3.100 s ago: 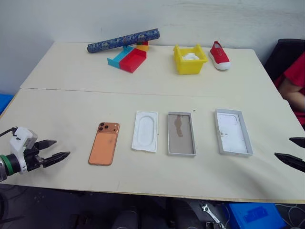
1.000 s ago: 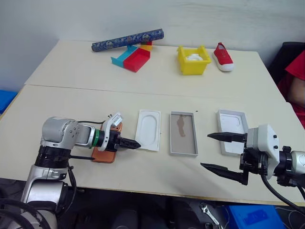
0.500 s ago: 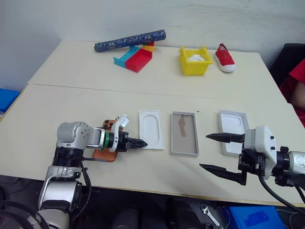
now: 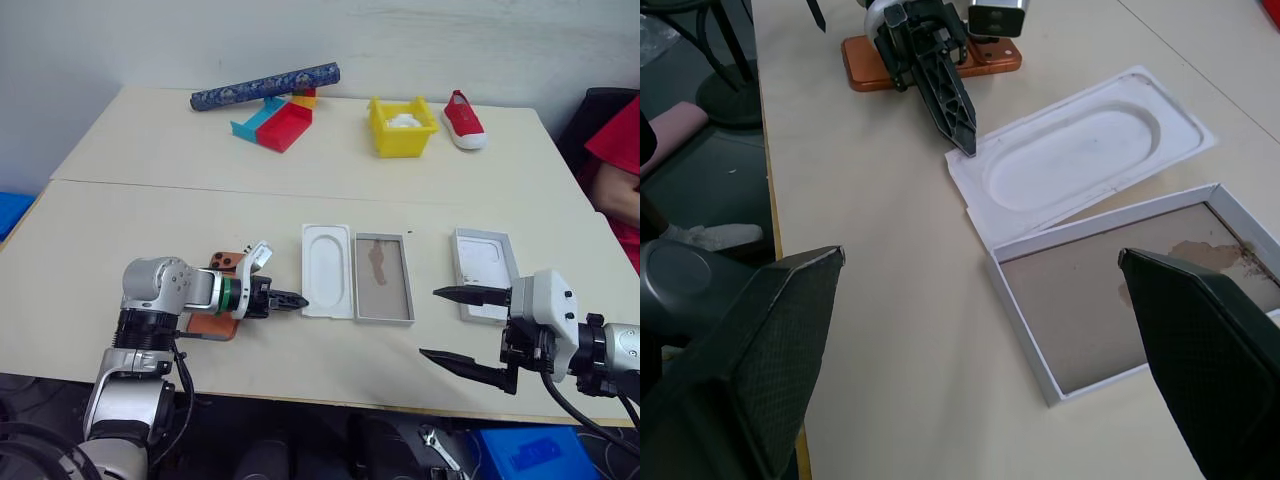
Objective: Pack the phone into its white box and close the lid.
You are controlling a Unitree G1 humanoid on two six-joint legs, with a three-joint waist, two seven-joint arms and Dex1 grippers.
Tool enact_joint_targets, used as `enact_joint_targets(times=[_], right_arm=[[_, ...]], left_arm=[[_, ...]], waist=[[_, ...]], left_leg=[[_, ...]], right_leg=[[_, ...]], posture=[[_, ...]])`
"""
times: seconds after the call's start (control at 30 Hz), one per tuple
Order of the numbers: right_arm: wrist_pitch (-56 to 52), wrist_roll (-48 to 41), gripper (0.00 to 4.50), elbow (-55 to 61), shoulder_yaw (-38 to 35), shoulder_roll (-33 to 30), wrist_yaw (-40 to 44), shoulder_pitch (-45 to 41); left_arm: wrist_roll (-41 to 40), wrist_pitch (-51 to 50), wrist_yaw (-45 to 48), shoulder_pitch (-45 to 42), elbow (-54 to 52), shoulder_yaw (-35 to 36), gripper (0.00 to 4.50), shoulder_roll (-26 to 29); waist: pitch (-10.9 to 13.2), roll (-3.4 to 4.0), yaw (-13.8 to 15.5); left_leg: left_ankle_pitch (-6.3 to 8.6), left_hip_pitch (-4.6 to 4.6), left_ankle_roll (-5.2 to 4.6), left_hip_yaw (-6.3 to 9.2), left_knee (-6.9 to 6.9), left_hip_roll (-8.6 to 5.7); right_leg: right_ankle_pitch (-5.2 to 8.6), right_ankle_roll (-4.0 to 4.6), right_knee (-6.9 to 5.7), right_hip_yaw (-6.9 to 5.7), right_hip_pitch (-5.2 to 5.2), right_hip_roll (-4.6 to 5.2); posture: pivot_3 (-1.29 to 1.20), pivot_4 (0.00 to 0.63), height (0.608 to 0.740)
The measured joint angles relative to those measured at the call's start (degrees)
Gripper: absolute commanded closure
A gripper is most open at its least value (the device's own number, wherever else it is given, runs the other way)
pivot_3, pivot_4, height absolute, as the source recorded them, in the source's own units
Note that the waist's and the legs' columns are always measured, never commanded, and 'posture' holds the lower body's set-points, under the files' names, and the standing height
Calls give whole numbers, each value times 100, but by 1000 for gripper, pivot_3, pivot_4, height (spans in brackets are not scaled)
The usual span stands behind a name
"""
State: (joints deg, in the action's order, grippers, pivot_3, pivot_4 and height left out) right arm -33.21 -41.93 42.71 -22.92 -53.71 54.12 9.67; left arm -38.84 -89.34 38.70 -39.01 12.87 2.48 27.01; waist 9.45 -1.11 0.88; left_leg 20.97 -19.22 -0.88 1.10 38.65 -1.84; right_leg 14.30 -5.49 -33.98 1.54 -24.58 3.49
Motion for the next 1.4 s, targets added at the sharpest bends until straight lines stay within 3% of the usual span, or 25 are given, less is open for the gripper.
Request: enact_joint_targets(times=[0.17, 0.3, 0.5, 0.83, 1.4], right_arm=[[180, 191, 0, -21, 2, -1, 82, 69], [218, 328, 0, -87, 4, -1, 83, 60], [179, 466, 0, -269, -49, -1, 75, 285], [66, 542, 0, -219, -401, 23, -88, 549], [67, 588, 0, -7, -458, 119, -314, 749]], left_arm=[[-595, -279, 45, 29, -155, 205, 4455, 415], [-1199, -308, -145, -178, -194, 196, 4455, 417], [-1778, -312, -933, -601, -73, -45, 4455, -387], [-1542, -308, -2452, -1462, 1458, 399, 4455, -1728], [-1806, -309, -3308, -1454, 1706, 445, 4455, -1756]], waist=[[1, -2, 2], [1, -2, 68], [2, -3, 65], [6, -11, 54], [9, -15, 61]], left_leg=[[0, -3, 0, 1, -1, 0], [3, -6, -4, 3, -1, 0], [7, -19, -10, 4, 3, -3], [2, -13, 0, 1, 17, -5], [3, -12, 10, 1, 20, -5]], right_leg=[[0, 0, 5, -1, 0, 2], [0, 0, 13, -2, 2, 4], [-3, -5, 10, -3, 0, 2], [-4, -10, 10, -6, 1, -6], [-5, -11, 8, -7, 1, -5]], posture=[[0, 150, 740], [0, 150, 740], [0, 150, 740], [0, 150, 740], [0, 150, 740]])
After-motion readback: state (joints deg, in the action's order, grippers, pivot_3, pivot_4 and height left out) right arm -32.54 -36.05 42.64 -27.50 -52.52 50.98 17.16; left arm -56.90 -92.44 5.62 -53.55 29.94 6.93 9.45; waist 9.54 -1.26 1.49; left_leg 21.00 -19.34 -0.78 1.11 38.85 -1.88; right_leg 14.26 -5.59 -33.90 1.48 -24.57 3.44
